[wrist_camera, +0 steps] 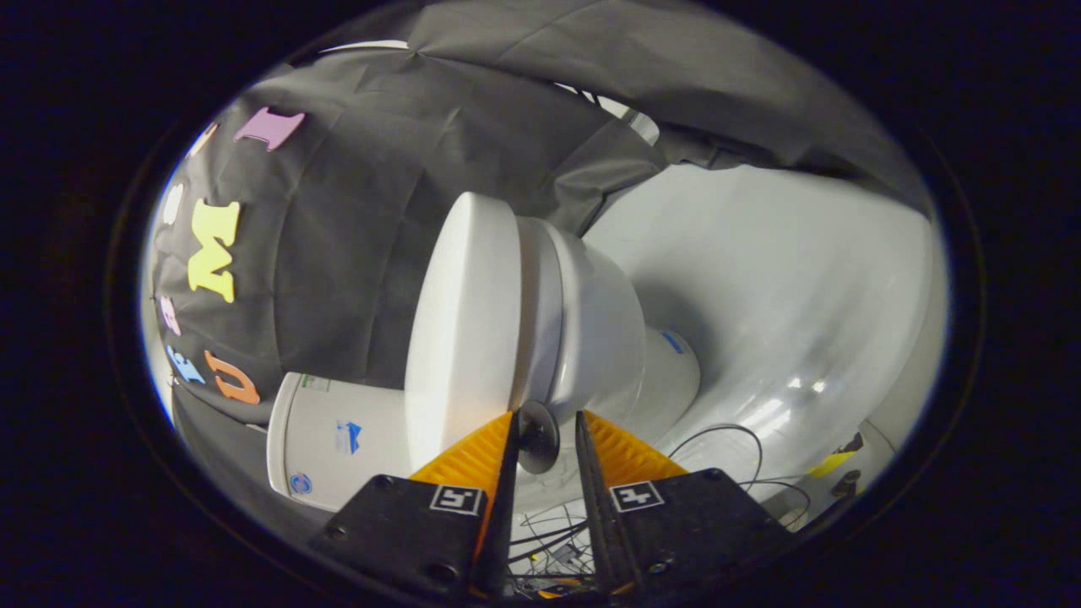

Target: Open the toilet lid.

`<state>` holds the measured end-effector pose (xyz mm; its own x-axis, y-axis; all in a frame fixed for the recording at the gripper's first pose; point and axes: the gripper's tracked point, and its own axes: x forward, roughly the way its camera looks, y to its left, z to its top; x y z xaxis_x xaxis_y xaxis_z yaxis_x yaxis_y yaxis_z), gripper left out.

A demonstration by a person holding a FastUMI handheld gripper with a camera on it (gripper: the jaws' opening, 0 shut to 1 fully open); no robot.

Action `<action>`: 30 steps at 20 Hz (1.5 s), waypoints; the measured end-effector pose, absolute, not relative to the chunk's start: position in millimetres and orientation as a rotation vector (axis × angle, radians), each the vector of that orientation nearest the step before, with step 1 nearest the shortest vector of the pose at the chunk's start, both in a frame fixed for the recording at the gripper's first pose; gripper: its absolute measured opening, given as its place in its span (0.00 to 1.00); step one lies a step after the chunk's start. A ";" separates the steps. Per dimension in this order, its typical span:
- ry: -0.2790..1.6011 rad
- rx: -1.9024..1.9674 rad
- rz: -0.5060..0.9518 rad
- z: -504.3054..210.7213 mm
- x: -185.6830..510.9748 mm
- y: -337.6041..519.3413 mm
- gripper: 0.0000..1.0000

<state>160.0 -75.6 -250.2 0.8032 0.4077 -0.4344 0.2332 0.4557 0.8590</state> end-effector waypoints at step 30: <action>0.733 1.044 0.173 -225.0 158.2 -68.9 0.06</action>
<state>158.2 -68.9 -225.0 0.7538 0.4612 -0.4681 0.2035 0.5135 0.8336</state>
